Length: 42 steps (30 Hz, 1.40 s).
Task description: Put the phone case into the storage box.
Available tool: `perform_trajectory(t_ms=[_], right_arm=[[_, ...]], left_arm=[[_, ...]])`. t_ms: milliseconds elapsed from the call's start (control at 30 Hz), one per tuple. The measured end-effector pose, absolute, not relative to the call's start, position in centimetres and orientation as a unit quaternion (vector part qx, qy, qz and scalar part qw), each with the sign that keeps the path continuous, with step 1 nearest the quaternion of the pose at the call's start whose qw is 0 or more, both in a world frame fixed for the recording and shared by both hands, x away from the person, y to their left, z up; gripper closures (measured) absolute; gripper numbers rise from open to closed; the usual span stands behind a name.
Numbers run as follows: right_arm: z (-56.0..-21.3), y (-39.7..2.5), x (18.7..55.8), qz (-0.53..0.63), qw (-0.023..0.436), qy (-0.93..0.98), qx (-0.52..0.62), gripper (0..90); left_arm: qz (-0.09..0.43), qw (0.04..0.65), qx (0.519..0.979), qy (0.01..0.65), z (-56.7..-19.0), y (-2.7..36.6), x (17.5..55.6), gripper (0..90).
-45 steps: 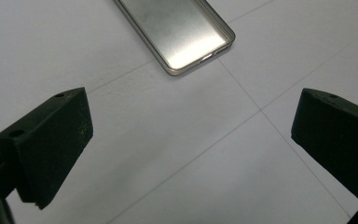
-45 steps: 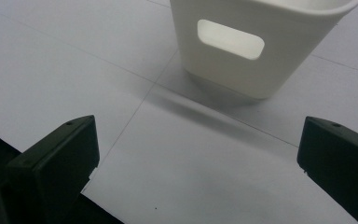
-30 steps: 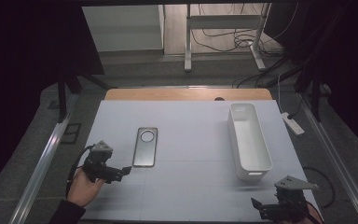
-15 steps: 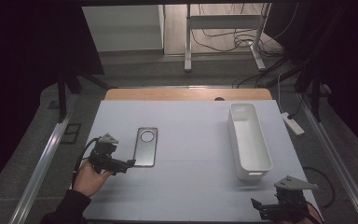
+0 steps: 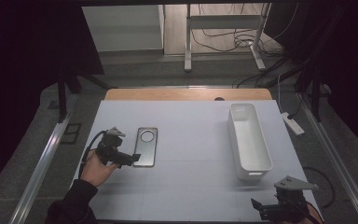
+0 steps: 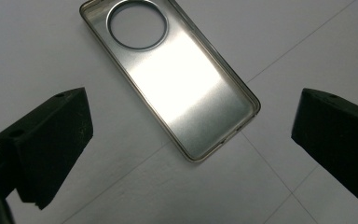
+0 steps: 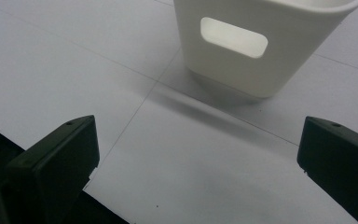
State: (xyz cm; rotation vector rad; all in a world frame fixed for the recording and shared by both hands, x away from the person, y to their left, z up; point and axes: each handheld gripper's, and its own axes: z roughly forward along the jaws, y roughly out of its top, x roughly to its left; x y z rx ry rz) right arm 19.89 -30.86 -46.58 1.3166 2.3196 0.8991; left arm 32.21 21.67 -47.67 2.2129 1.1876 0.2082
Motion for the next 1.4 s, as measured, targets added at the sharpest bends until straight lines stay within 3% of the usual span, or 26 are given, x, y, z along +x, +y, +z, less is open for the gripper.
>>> perform_trajectory(t_ms=[733,833,1000,1033,1067,1133,1167,1200,1267,1400], right_arm=[[-46.6,-30.9,19.9,0.315,0.161,0.815,0.459,0.0],[-46.6,-30.9,19.9,0.315,0.16,0.815,0.459,0.0],[-46.6,-30.8,19.9,0.315,0.16,0.816,0.458,0.0],[-46.6,-30.8,19.9,0.315,0.16,0.816,0.458,0.0],[-46.7,-30.8,19.9,0.314,0.16,0.816,0.458,0.0],[-46.7,-30.8,19.9,0.314,0.16,0.816,0.458,0.0],[-46.7,-30.8,19.9,0.314,0.16,0.816,0.458,0.0],[-46.7,-30.8,19.9,0.313,0.16,0.817,0.457,0.0],[-46.7,-30.8,19.9,0.312,0.16,0.818,0.457,0.0],[-46.7,-30.8,19.9,0.312,0.159,0.818,0.456,0.0]], left_arm=[[0.07,0.278,0.855,0.433,-47.8,19.2,35.3,1.9],[0.075,0.27,0.855,0.436,-47.9,19.0,35.4,12.4],[0.071,0.272,0.855,0.436,-47.9,19.1,35.5,40.3],[0.07,0.272,0.855,0.437,-47.8,19.1,35.5,40.3],[0.065,0.272,0.856,0.435,-47.8,19.2,35.6,54.8],[0.063,0.273,0.855,0.436,-47.8,19.2,35.6,66.3],[0.06,0.274,0.855,0.436,-47.8,19.2,35.7,66.3],[0.062,0.273,0.854,0.439,-47.8,19.2,35.8,80.4],[0.06,0.27,0.853,0.442,-47.9,19.1,35.9,88.1],[0.057,0.264,0.857,0.439,-48.2,19.0,35.9,89.0]])
